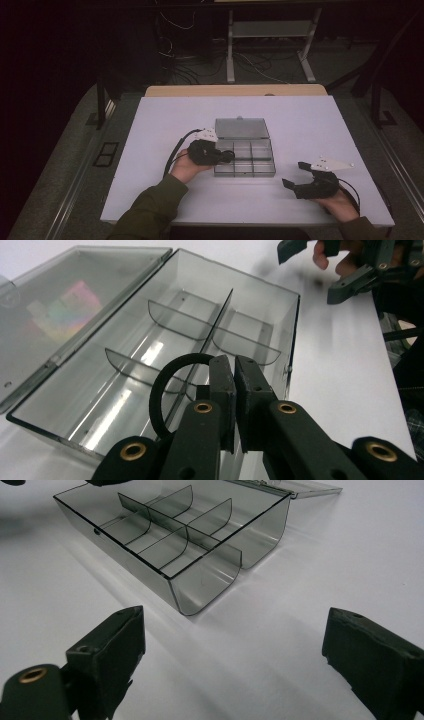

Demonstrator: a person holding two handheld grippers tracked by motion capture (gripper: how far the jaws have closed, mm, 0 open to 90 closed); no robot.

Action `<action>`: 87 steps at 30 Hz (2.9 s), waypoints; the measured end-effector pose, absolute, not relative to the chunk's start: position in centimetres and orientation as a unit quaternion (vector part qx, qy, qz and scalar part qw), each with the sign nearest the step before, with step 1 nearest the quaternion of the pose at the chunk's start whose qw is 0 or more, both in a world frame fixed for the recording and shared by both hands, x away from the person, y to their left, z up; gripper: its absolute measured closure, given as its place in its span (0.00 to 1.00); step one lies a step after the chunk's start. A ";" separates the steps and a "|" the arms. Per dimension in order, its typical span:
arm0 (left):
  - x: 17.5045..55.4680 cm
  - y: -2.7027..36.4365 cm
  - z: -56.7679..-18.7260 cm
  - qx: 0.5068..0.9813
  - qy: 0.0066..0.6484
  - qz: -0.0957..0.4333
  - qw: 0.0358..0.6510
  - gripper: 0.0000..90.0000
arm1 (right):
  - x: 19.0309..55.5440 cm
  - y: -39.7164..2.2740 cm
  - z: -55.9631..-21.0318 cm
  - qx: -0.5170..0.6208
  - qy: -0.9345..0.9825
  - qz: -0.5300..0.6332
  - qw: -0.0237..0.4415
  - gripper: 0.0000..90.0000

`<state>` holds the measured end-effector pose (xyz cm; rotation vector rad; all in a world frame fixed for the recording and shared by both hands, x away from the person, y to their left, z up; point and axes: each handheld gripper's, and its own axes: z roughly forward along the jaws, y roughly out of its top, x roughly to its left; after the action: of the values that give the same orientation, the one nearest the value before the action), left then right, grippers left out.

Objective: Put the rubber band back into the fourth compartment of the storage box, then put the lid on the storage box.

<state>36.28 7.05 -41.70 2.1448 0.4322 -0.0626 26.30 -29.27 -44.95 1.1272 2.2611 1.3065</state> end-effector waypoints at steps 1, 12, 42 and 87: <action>36.3 7.0 -41.8 0.872 0.175 -0.025 0.455 0.95 | 26.3 -29.3 -45.0 0.392 0.786 0.454 0.149 0.11; 36.3 6.7 -42.7 0.888 0.177 -0.034 0.424 0.95 | 26.3 -29.3 -45.0 0.394 0.785 0.455 0.147 0.11; 36.2 6.5 -43.3 0.894 0.176 -0.050 0.408 0.84 | 26.3 -29.3 -45.0 0.392 0.786 0.455 0.148 0.11; 37.6 11.4 -41.1 0.827 0.277 0.078 0.483 0.21 | 29.7 -29.0 -42.6 0.389 0.783 0.466 0.136 0.18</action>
<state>37.61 11.38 -41.13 2.0152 0.6742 0.1900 29.75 -29.00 -42.62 1.1263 2.2668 1.3496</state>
